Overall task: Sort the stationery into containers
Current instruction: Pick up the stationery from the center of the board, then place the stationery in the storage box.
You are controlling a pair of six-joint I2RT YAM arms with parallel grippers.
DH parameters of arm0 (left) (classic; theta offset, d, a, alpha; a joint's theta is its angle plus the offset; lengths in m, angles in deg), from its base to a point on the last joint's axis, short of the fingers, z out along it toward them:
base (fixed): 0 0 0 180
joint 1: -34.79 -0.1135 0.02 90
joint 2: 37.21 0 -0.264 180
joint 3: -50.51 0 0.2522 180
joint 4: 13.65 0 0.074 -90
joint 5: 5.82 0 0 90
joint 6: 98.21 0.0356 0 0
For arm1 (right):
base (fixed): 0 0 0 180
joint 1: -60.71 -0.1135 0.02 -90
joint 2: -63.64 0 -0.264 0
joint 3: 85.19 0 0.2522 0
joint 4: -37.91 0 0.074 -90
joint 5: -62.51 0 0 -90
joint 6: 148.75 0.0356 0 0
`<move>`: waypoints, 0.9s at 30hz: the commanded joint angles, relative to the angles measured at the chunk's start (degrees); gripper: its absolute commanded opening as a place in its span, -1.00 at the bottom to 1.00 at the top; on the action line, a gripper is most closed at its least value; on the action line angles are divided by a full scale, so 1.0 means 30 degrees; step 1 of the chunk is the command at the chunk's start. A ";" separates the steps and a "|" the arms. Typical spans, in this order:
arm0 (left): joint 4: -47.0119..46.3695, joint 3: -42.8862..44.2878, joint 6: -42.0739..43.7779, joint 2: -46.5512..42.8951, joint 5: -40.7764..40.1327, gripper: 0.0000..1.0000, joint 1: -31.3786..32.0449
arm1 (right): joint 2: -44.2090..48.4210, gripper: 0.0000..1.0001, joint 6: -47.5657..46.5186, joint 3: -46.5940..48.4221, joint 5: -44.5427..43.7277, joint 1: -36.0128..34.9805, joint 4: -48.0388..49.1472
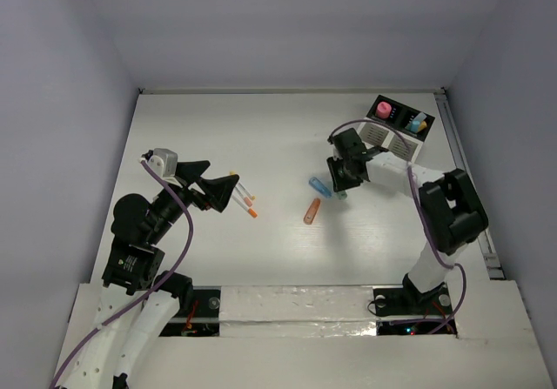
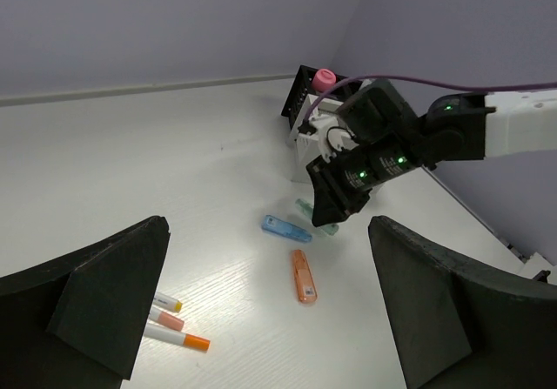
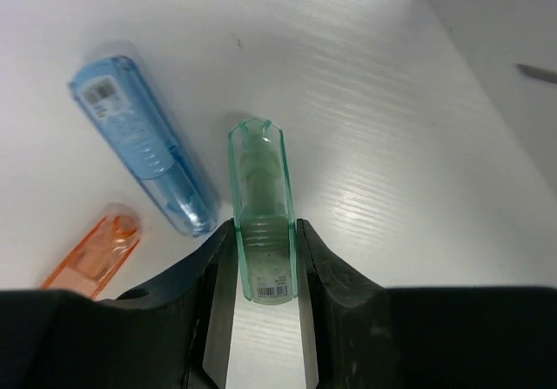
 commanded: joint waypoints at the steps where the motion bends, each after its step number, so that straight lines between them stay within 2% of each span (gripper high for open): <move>1: -0.0881 0.0015 0.0018 0.0160 0.0106 0.98 0.0043 | 0.2893 -0.65 0.0246 0.0307 0.0275 0.0022 0.1313; 6: -0.0910 0.0015 0.0017 0.0277 0.0107 0.98 -0.0133 | 0.5008 -0.65 0.0363 0.0863 0.1366 0.0022 0.2897; 10: -0.0881 0.0015 0.0047 0.0306 0.0106 0.98 -0.0133 | 0.5538 -0.64 0.0304 0.2239 -0.1353 0.0576 0.4066; 18: -0.0822 0.0044 0.0047 0.0189 0.0047 0.98 -0.0133 | 0.4515 -0.64 0.0920 0.4144 -0.3056 0.3096 0.5477; 27: -0.0851 0.0045 0.0047 0.0306 0.0136 0.98 -0.0133 | 0.3342 -0.60 0.0656 0.3443 -0.4142 0.4388 0.5829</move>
